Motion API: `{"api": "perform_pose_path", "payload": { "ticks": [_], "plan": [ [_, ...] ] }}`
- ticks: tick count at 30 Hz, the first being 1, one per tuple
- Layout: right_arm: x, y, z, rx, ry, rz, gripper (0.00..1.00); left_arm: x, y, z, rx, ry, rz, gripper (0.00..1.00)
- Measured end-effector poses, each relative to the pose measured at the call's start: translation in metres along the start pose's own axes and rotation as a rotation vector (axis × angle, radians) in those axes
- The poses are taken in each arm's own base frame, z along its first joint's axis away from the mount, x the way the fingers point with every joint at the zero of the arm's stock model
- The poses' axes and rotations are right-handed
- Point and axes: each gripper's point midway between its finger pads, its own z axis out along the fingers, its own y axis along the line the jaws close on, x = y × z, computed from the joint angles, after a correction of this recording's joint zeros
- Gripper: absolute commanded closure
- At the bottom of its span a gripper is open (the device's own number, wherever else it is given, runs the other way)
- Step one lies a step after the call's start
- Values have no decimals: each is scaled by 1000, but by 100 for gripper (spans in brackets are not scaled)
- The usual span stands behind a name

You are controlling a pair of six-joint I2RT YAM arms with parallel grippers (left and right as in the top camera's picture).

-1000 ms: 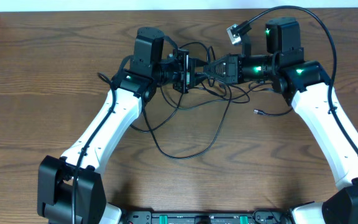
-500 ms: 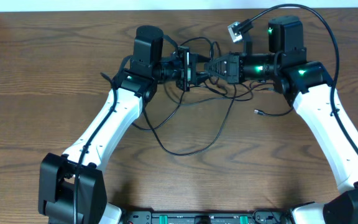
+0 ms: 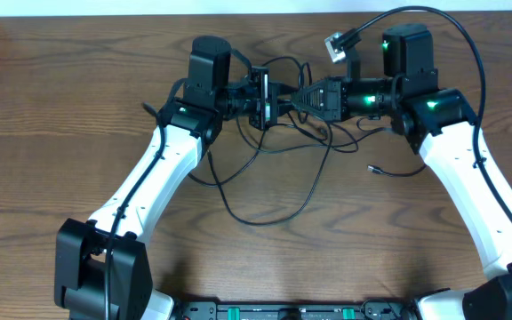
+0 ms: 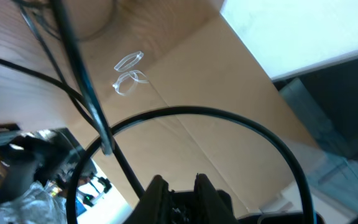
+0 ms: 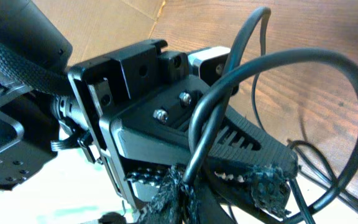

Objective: Untangle cables

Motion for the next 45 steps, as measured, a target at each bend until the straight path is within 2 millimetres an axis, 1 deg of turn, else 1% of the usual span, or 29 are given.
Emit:
{"api": "perform_pose_path", "payload": {
  "ticks": [3, 7, 9, 16, 19, 21, 24, 26, 27, 29, 31, 32, 35, 37, 39, 40, 42, 45],
  "plan": [
    [4, -3, 3, -10, 15, 14, 99, -9, 11, -1, -35, -51, -1, 92],
    [-1, -7, -2, -6, 0, 18, 99, -22, 45, 0, -144, -122, -20, 92],
    [-2, -10, -5, -5, -4, 26, 99, -31, 51, -4, -163, -161, -22, 92],
    [-7, -17, -14, 6, -22, 43, 99, -74, 65, -34, -222, -338, 29, 93],
    [-8, -20, -16, 15, -28, 52, 99, -91, 66, -46, -252, -414, 138, 92],
    [-6, -28, -17, 51, -26, 87, 99, -99, 67, -51, -278, -454, 206, 92],
    [6, -51, -20, 172, -9, 173, 99, -112, 75, -60, -340, -525, 270, 92],
    [13, -64, -23, 244, 0, 195, 99, -119, 80, -67, -378, -574, 290, 93],
    [19, -75, -27, 312, 11, 203, 99, -123, 81, -70, -389, -598, 299, 92],
    [25, -91, -33, 410, 23, 191, 99, -128, 81, -75, -404, -634, 322, 92],
    [34, -111, -44, 546, 50, 168, 99, -131, 80, -77, -412, -654, 331, 92],
    [40, -126, -55, 648, 67, 156, 99, -132, 81, -78, -417, -662, 337, 93],
    [56, -160, -87, 933, 122, 145, 99, -134, 80, -80, -423, -677, 347, 92],
    [62, -177, -97, 1035, 139, 150, 99, -135, 80, -81, -424, -680, 348, 92],
    [69, -194, -99, 1096, 148, 162, 99, -135, 80, -81, -425, -683, 350, 92],
    [77, -207, -98, 1127, 159, 177, 99, -135, 80, -81, -425, -682, 350, 92],
    [92, -226, -94, 1162, 188, 204, 99, -135, 80, -81, -425, -683, 351, 92],
    [116, -251, -88, 1201, 233, 243, 99, -135, 80, -81, -426, -682, 351, 92]
  ]
}}
